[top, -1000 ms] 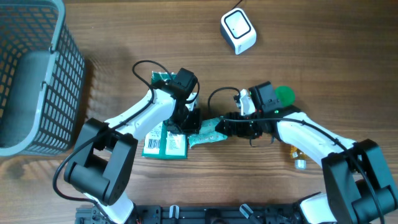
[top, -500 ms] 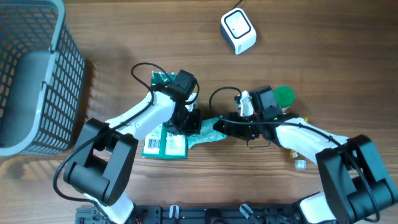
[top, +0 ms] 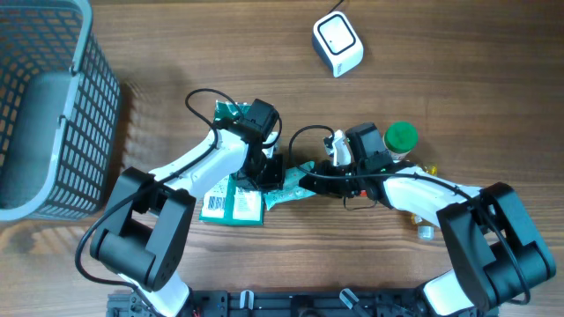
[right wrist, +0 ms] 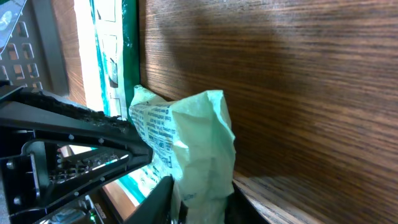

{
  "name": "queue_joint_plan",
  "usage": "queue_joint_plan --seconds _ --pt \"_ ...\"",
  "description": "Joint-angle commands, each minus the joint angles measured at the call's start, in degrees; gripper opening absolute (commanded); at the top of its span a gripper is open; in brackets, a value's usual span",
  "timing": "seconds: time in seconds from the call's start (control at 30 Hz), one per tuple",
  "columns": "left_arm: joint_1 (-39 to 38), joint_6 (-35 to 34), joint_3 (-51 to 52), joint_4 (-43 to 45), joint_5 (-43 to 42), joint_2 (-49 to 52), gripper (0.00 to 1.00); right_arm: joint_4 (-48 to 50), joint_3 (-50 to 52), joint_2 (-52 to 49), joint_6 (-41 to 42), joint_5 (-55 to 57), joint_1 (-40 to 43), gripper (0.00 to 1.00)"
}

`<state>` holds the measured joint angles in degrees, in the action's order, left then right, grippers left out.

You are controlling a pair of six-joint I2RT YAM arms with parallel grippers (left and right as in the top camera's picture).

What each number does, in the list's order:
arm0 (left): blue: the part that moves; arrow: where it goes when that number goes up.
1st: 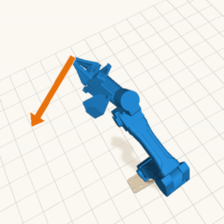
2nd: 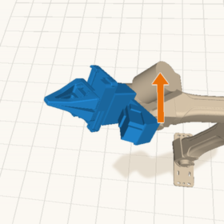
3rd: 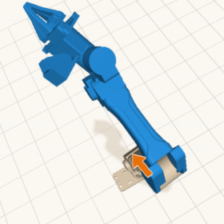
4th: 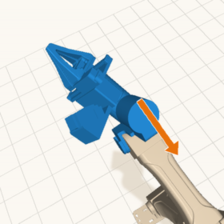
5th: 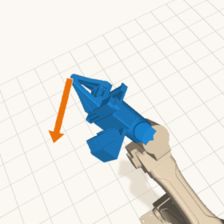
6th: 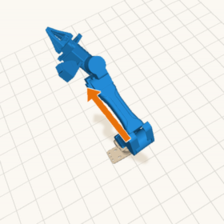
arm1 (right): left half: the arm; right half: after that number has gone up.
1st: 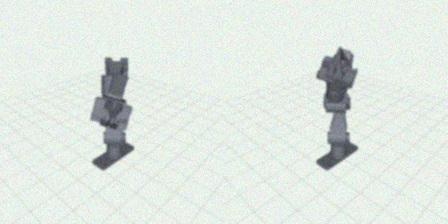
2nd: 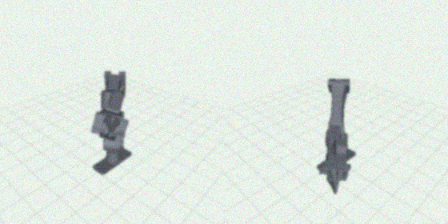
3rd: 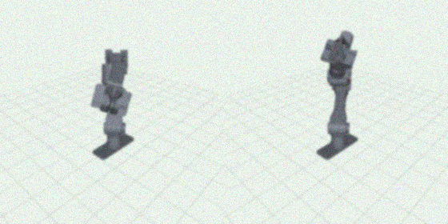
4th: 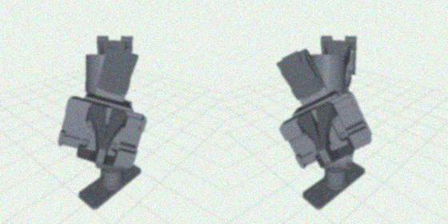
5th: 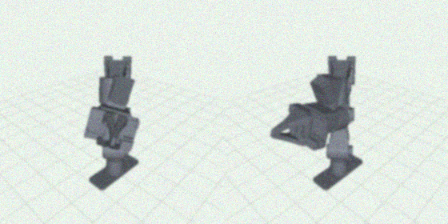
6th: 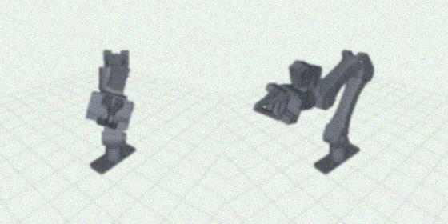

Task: Scan the item barcode

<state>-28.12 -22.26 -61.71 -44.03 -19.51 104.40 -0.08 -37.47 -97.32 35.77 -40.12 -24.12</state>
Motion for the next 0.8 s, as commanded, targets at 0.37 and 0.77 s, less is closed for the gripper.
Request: queue_joint_plan --seconds 0.37,0.77 --pt "6.29 1.33 -14.21 -10.16 2.91 -3.45 0.14 0.46 0.48 -0.74 -2.82 1.73 -0.46 0.04" --pt "19.34 1.44 -16.09 -9.4 24.96 -4.85 1.0 0.81 -1.77 -0.42 -2.64 1.42 -0.46 0.04"
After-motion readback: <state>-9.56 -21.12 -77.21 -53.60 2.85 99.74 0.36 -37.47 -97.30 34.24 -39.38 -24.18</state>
